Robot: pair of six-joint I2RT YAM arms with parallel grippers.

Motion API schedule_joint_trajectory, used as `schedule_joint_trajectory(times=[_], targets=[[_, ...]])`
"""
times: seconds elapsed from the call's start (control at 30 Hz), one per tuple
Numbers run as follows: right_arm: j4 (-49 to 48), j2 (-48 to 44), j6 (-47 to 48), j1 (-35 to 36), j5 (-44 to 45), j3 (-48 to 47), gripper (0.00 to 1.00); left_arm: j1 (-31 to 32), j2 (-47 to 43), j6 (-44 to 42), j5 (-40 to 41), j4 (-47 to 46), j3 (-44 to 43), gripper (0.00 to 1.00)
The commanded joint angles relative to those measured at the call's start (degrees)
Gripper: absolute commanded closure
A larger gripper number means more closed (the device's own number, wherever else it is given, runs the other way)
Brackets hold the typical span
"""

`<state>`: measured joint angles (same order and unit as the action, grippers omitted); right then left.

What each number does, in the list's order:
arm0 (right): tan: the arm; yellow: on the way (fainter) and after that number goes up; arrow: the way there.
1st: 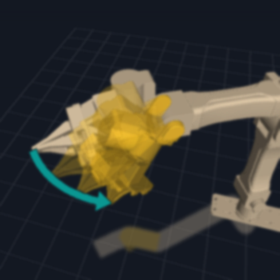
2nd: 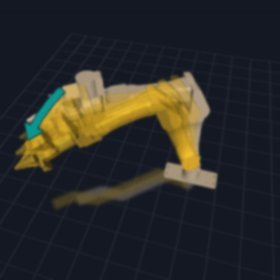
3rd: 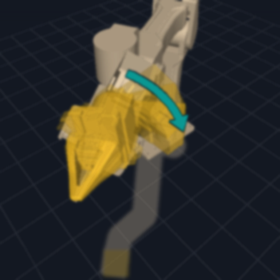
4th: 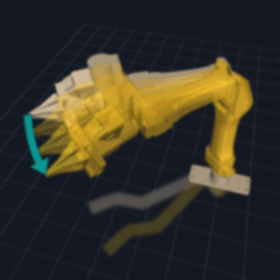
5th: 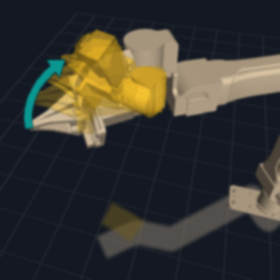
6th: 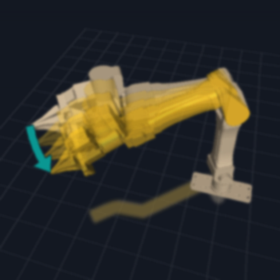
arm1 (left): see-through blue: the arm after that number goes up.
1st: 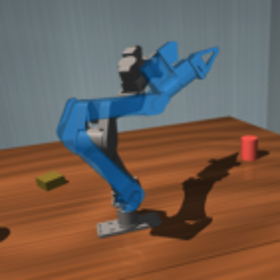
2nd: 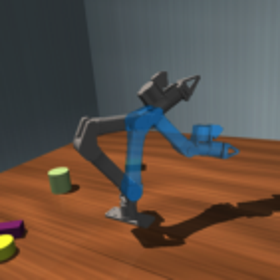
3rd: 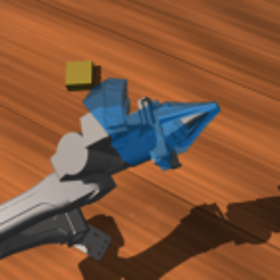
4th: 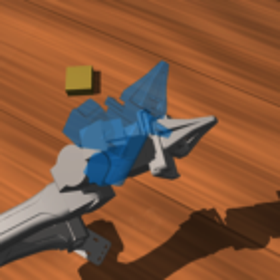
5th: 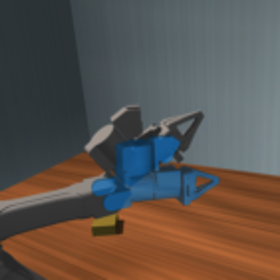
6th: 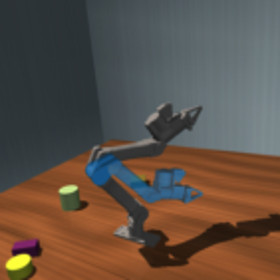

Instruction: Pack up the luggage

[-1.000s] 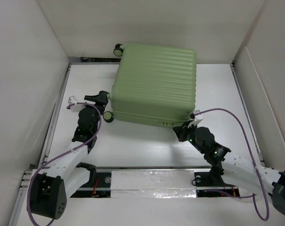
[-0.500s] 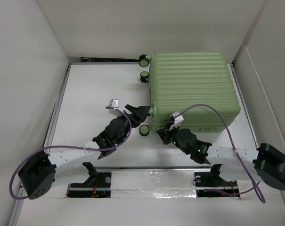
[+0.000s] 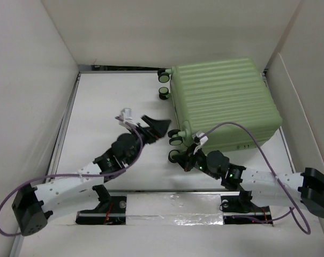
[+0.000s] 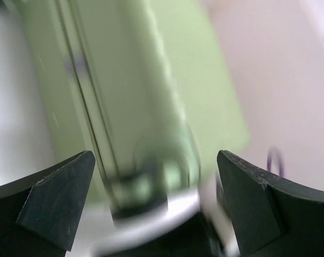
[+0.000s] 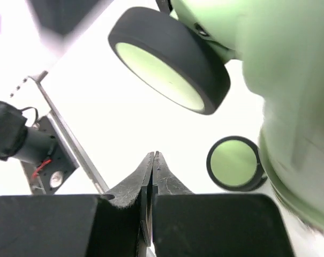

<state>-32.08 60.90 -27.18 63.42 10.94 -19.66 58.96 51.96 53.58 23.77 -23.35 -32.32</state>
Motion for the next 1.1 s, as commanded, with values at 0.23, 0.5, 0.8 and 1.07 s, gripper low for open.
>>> schedule_joint_trajectory(times=[0.23, 0.5, 0.8, 1.07], targets=[[12.1, -15.1, -2.7, 0.0, 3.9, 3.1, 1.00, -36.4, 13.5, -2.5, -21.5, -7.4, -13.8, 0.01], [19.6, -20.2, -2.5, 0.0, 6.1, 2.4, 1.00, -40.8, 38.5, -0.2, -39.4, -13.6, -30.6, 0.01], [21.0, -22.7, -3.1, 0.0, 5.1, 3.7, 1.00, -40.8, 57.8, 5.9, -43.1, -19.2, -46.7, 0.01], [22.6, -23.5, -3.1, 0.0, 5.9, 3.0, 1.00, -40.8, 66.5, 9.2, -41.8, -19.4, -55.2, 0.01]])
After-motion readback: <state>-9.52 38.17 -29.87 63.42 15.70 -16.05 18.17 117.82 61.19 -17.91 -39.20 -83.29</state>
